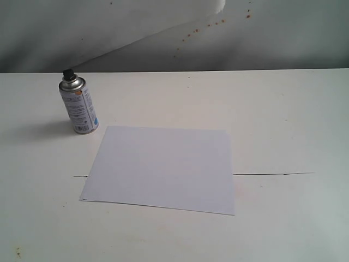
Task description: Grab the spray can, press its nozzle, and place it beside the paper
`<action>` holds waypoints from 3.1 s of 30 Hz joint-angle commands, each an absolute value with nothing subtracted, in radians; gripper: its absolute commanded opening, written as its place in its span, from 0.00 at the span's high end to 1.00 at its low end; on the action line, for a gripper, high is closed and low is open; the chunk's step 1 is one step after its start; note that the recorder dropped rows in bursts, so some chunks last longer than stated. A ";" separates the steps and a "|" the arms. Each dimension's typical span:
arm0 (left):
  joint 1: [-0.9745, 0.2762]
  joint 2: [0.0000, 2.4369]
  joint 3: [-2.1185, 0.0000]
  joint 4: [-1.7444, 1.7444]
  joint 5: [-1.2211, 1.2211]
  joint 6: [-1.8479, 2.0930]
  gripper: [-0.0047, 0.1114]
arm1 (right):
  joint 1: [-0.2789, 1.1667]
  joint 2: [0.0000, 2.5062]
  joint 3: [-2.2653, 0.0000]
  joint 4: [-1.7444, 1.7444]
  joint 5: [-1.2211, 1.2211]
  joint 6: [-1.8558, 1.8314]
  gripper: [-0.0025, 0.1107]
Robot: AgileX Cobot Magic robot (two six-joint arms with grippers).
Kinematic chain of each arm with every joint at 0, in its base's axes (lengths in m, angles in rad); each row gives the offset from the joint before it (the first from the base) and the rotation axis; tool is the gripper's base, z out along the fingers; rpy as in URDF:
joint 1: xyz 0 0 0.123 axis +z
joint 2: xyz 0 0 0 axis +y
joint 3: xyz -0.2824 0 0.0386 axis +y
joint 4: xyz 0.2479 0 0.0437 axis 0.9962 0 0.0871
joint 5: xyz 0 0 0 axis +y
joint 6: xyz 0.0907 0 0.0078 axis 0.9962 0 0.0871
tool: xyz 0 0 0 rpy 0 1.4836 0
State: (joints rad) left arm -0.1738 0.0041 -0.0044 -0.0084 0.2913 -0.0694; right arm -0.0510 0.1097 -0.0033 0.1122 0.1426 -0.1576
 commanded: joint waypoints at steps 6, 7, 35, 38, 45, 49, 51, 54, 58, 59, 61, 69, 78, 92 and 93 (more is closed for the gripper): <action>-0.179 0.000 0.000 -0.009 0.284 -0.070 0.94 | -0.131 0.000 0.000 0.086 0.247 -0.155 0.98; -0.179 0.000 0.000 -0.009 0.284 -0.070 0.94 | -0.154 0.000 0.000 0.086 0.254 -0.155 0.98; -0.179 0.000 0.000 -0.009 0.284 -0.070 0.94 | -0.119 0.000 0.000 0.090 0.344 -0.155 0.98; -0.179 0.000 0.000 -0.009 0.284 -0.070 0.94 | -0.119 0.000 0.000 0.090 0.344 -0.155 0.98; -0.179 0.000 0.000 -0.009 0.284 -0.070 0.94 | -0.119 0.000 0.000 0.090 0.344 -0.155 0.98; -0.179 0.000 0.000 -0.009 0.284 -0.070 0.94 | -0.119 0.000 0.000 0.090 0.344 -0.155 0.98; -0.179 0.000 0.000 -0.009 0.284 -0.070 0.94 | -0.119 0.000 0.000 0.090 0.344 -0.155 0.98; -0.179 0.000 0.000 -0.009 0.284 -0.070 0.94 | -0.119 0.000 0.000 0.090 0.344 -0.155 0.98; -0.179 0.000 0.000 -0.009 0.284 -0.070 0.94 | -0.119 0.000 0.000 0.090 0.344 -0.155 0.98; -0.179 0.000 0.000 -0.009 0.284 -0.070 0.94 | -0.119 0.000 0.000 0.090 0.344 -0.155 0.98; -0.179 0.000 0.000 -0.009 0.284 -0.070 0.94 | -0.119 0.000 0.000 0.090 0.344 -0.155 0.98; -0.179 0.000 0.000 -0.009 0.284 -0.070 0.94 | -0.119 0.000 0.000 0.090 0.344 -0.155 0.98; -0.179 0.000 0.000 -0.009 0.284 -0.070 0.94 | -0.119 0.000 0.000 0.090 0.344 -0.155 0.98; -0.179 0.000 0.000 -0.009 0.284 -0.070 0.94 | -0.119 0.000 0.000 0.090 0.344 -0.155 0.98; -0.179 0.000 0.000 -0.009 0.284 -0.070 0.94 | -0.119 0.000 0.000 0.090 0.344 -0.155 0.98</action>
